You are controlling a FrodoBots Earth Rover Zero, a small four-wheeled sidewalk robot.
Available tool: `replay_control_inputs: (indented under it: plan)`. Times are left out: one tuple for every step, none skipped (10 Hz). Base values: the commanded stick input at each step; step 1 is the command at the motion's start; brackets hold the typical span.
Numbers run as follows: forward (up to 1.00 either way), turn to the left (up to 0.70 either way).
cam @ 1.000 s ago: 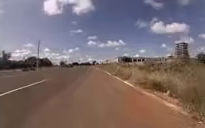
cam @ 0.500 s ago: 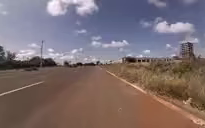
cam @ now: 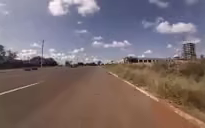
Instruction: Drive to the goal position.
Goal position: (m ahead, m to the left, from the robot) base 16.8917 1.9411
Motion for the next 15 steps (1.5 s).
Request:
replay_control_inputs:
  plan:
    - [1.0,0.02]
    - [1.0,0.02]
    - [1.0,0.02]
    - [1.0,0.02]
    - [1.0,0.02]
    - [1.0,0.02]
    - [1.0,0.02]
    - [1.0,0.02]
    - [1.0,0.02]
    - [1.0,0.02]
    - [1.0,0.02]
    - [1.0,0.02]
    - [1.0,0.02]
    - [1.0,0.02]
    - [1.0,0.02]
